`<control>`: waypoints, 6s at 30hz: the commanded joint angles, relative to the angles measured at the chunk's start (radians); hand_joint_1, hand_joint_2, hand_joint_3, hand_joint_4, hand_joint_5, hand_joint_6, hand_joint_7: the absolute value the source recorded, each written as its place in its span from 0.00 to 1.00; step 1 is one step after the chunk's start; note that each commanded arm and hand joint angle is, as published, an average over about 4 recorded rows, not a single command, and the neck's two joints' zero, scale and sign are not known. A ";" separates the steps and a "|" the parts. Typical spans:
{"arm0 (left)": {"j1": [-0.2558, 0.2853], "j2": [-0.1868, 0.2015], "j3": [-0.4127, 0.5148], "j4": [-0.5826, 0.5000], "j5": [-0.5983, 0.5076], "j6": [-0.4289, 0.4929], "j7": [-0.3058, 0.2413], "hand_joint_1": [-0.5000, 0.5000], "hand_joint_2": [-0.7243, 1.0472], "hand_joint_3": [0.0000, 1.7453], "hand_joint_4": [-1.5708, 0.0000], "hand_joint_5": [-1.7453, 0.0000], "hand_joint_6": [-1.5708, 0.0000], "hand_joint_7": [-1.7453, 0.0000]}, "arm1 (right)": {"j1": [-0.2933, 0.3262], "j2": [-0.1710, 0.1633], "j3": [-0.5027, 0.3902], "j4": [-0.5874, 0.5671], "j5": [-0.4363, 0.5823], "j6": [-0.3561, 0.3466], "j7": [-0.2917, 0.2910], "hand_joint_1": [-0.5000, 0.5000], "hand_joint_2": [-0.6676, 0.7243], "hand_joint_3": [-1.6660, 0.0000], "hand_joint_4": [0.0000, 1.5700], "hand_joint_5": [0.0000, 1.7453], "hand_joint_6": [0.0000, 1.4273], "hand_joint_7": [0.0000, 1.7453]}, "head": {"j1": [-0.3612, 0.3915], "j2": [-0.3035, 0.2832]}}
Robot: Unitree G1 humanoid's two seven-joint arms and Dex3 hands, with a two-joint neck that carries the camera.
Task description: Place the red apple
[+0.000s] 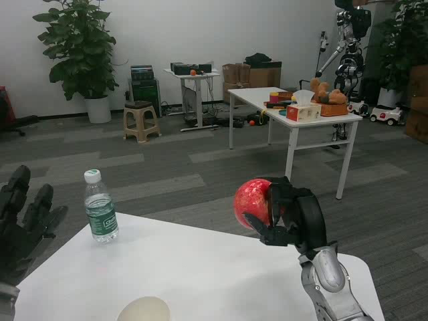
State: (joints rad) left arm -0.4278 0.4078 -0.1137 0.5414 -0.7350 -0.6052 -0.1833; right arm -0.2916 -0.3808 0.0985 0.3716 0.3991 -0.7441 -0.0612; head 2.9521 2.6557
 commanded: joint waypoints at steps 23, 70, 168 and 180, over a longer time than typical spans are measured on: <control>0.032 -0.006 0.023 -0.036 -0.003 -0.022 -0.005 0.00 1.00 0.00 1.00 0.94 1.00 1.00 | -0.008 -0.009 0.036 -0.031 0.014 -0.016 -0.009 0.17 0.09 0.43 0.58 0.94 0.92 0.88 | 0.011 -0.081; 0.046 0.014 -0.012 -0.003 -0.037 -0.022 -0.005 0.00 1.00 0.00 1.00 0.94 1.00 1.00 | 0.393 -0.108 0.229 -0.151 -0.067 0.074 -0.037 0.17 0.05 0.33 0.30 0.94 0.77 0.88 | 0.043 -0.410; 0.072 0.013 -0.008 0.008 -0.038 -0.030 -0.006 0.00 0.99 0.00 1.00 0.94 1.00 1.00 | 0.385 -0.069 0.198 -0.023 -0.119 0.062 0.031 0.04 0.45 0.85 0.00 0.12 0.00 0.00 | 0.040 -0.412; 0.072 0.014 -0.008 0.008 -0.038 -0.030 -0.006 0.00 0.96 0.00 1.00 0.94 1.00 1.00 | 0.373 -0.053 0.039 -0.145 -0.103 0.071 0.031 0.04 0.68 0.95 0.00 0.00 0.00 0.00 | 0.033 -0.372</control>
State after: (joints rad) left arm -0.3583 0.4085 -0.1280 0.5508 -0.7696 -0.6243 -0.1901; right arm 0.0930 -0.4384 0.1587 0.2447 0.2835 -0.6784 -0.0276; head 2.9859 2.2795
